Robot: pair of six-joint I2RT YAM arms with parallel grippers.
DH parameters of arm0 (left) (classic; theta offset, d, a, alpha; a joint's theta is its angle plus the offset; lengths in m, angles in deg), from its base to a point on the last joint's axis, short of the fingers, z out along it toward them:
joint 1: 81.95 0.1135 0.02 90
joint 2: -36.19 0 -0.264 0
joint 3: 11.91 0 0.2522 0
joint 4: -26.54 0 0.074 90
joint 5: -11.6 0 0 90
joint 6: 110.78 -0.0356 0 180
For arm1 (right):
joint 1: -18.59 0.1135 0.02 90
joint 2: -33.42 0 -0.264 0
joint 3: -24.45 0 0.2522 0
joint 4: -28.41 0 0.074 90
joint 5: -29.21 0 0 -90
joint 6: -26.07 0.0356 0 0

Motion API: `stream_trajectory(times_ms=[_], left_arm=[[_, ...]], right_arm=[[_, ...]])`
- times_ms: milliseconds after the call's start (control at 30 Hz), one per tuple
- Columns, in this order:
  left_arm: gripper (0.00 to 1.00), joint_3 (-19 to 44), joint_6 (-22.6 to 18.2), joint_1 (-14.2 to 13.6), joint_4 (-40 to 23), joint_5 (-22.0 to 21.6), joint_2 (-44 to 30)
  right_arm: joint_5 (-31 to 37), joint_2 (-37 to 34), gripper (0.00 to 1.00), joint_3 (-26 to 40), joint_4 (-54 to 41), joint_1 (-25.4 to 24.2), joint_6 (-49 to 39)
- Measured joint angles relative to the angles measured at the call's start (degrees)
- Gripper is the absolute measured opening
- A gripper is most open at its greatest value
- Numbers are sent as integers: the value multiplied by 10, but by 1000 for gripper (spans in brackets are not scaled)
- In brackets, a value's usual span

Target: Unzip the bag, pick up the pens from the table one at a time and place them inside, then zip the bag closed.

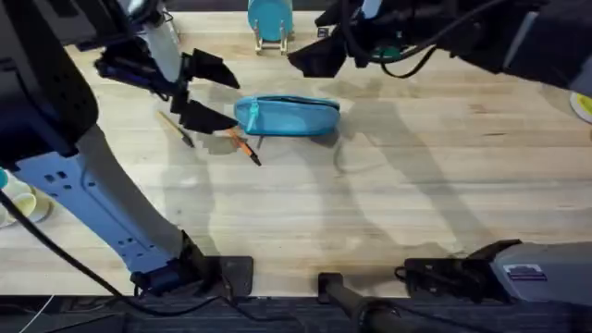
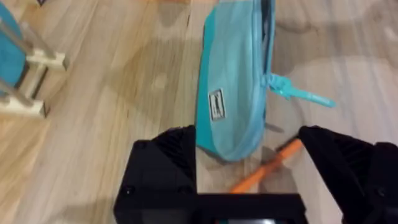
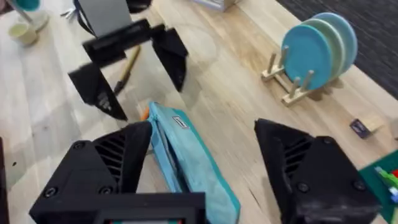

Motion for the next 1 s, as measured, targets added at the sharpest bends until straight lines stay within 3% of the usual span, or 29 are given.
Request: stream_trajectory(times_ms=[167,333,633,1000], left_arm=[[995,36,0,19,-56,-42,15],[995,76,12,21,-104,-76,60],[995,102,108,20,-111,-135,131],[995,102,190,20,-149,-177,222]], right_arm=[[8,21,996,0,-45,-10,-5],[15,23,996,0,-80,-13,-6],[15,24,996,1,-99,-13,-6],[73,25,996,75,-252,-13,-9]])
